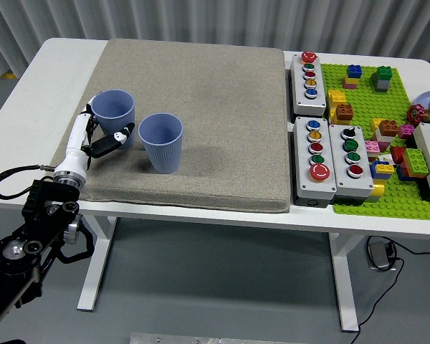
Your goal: Pick cup pour cup place
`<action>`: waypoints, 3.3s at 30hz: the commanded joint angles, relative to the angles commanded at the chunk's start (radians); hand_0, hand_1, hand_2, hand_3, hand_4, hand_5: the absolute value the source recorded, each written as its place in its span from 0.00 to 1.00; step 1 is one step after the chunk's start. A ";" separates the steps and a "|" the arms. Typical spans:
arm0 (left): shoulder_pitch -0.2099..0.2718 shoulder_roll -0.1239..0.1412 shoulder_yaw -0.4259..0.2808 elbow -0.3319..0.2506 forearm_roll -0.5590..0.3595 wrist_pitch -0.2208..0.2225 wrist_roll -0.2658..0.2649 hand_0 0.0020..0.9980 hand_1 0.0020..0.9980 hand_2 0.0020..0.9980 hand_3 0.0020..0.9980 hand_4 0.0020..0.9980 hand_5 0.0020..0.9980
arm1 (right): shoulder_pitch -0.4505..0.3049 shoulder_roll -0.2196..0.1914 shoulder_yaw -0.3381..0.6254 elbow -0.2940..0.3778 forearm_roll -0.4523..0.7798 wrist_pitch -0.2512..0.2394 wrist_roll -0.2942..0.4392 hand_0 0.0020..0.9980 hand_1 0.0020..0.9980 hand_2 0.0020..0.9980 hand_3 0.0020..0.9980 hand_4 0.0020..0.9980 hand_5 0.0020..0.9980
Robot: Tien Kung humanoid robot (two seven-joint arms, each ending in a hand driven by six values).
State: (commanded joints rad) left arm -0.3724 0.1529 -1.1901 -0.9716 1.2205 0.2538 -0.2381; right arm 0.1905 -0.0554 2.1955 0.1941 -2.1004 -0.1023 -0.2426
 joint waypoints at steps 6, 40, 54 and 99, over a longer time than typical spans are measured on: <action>-0.011 0.000 0.008 0.021 -0.005 0.001 0.001 0.92 0.92 1.00 1.00 0.82 0.20 | 0.001 0.000 0.001 0.000 -0.001 0.000 0.000 0.69 0.64 0.58 0.58 0.00 0.18; -0.040 -0.019 0.030 0.050 0.012 0.074 0.028 0.58 0.52 0.59 0.59 0.77 0.20 | 0.009 -0.001 -0.002 -0.002 0.007 -0.002 0.001 0.69 0.64 0.58 0.58 0.00 0.19; -0.036 -0.020 0.032 0.037 0.027 0.100 0.021 0.56 0.51 0.56 0.57 0.75 0.20 | 0.009 0.000 -0.005 -0.002 0.012 -0.002 0.001 0.69 0.64 0.58 0.58 0.00 0.19; -0.052 0.194 0.023 -0.287 0.884 0.031 0.214 0.45 0.50 0.53 0.53 0.67 0.11 | -0.010 -0.006 -0.017 -0.003 0.035 -0.007 0.002 0.69 0.64 0.58 0.58 0.00 0.18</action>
State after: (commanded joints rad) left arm -0.4245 0.3472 -1.1667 -1.2586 2.1041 0.2846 -0.0241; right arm 0.1805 -0.0613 2.1788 0.1915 -2.0651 -0.1090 -0.2408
